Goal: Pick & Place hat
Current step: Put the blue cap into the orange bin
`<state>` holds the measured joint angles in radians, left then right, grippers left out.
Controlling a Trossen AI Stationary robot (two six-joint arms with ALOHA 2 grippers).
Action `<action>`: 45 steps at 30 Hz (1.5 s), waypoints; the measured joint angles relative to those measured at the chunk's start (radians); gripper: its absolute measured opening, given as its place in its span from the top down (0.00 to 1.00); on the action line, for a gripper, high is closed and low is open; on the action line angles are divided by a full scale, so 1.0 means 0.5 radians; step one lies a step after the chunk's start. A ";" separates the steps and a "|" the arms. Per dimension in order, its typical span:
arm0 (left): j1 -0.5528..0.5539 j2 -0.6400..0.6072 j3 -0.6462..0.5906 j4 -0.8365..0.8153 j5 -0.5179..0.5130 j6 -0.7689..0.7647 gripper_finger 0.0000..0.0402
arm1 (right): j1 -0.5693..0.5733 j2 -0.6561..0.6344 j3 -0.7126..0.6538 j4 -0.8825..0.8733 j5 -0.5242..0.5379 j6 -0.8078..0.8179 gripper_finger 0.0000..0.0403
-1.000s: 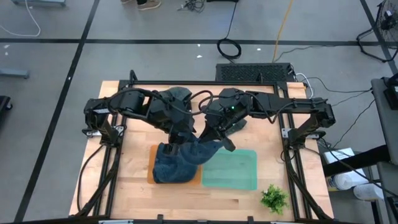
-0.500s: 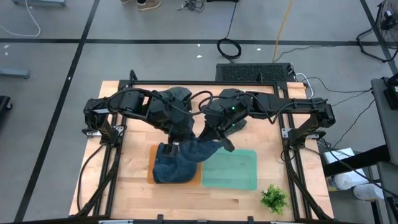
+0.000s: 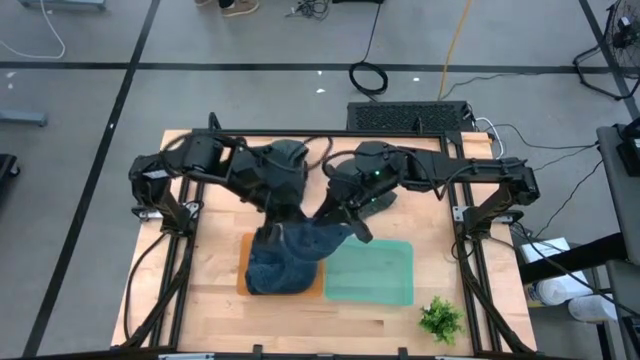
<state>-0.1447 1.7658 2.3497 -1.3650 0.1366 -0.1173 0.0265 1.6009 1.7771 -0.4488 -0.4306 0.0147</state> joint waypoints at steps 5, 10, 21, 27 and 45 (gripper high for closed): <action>-0.002 -0.109 0.000 -0.116 -0.008 -0.138 0.99 | -0.015 -0.094 0.002 0.095 0.324 0.008 0.71; 0.024 -0.225 0.000 -0.131 -0.064 -0.286 0.99 | -0.015 -0.169 0.000 0.133 0.650 0.002 0.56; 0.049 -0.377 0.001 0.046 -0.452 -0.743 0.99 | -0.015 -0.268 -0.001 0.265 1.140 -0.061 0.46; 0.049 -0.381 0.001 0.247 -0.862 -0.922 0.99 | -0.015 -0.325 -0.002 0.250 1.365 -0.068 0.46; -0.280 -0.322 -0.172 0.410 -2.071 -1.901 0.99 | -0.015 -0.607 0.001 0.240 1.757 -0.200 0.46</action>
<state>-0.2847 1.6047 2.2637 -1.1599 -0.8987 -1.0676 0.0193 1.2973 1.7775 -0.3286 0.4482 -0.0855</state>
